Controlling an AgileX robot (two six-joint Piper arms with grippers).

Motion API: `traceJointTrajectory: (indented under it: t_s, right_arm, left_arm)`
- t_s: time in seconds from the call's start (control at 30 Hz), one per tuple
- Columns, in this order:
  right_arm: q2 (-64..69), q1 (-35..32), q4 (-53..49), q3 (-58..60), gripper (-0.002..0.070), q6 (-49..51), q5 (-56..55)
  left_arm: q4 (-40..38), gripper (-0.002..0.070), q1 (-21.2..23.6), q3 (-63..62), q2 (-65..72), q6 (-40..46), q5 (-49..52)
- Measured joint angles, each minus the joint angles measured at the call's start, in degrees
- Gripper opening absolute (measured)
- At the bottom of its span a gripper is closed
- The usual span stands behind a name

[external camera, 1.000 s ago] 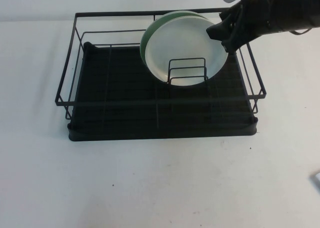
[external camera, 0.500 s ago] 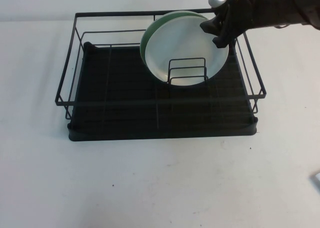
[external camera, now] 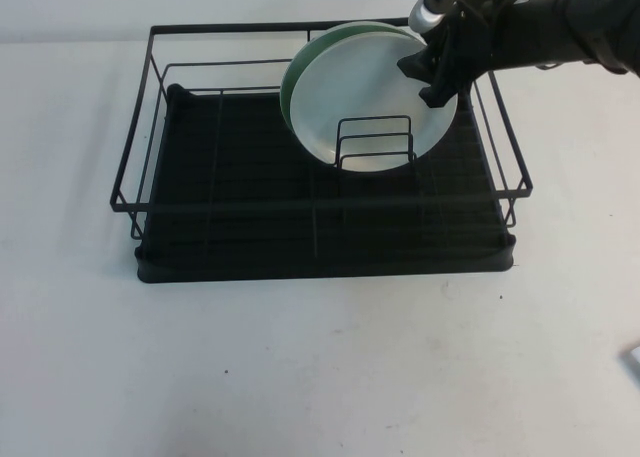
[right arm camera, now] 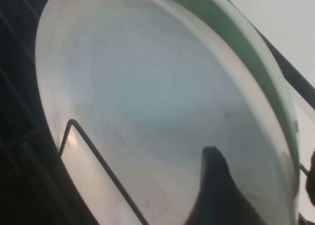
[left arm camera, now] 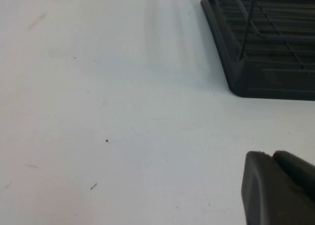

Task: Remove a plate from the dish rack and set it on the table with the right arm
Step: Grasp the plate from the shelf

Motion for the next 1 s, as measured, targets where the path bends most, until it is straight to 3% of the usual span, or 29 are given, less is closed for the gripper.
traceJointTrajectory:
  t_s: [0.4,0.7,1.0]
  right_arm:
    - [0.3,0.0,0.2,0.0,0.0267,-0.5,-0.5]
    - [0.3,0.0,-0.1,-0.2,0.0052,-1.2,-1.4]
    - [-0.4,0.0,-0.6,-0.5,0.0049,-1.7,-0.9]
  left_arm:
    - [0.0,-0.0004,0.0,0.0,0.0,0.0,0.0]
    - [0.0,-0.0004,0.0,0.0,0.0,0.0,0.0]
    - [0.0,-0.0004,0.0,0.0,0.0,0.0,0.0]
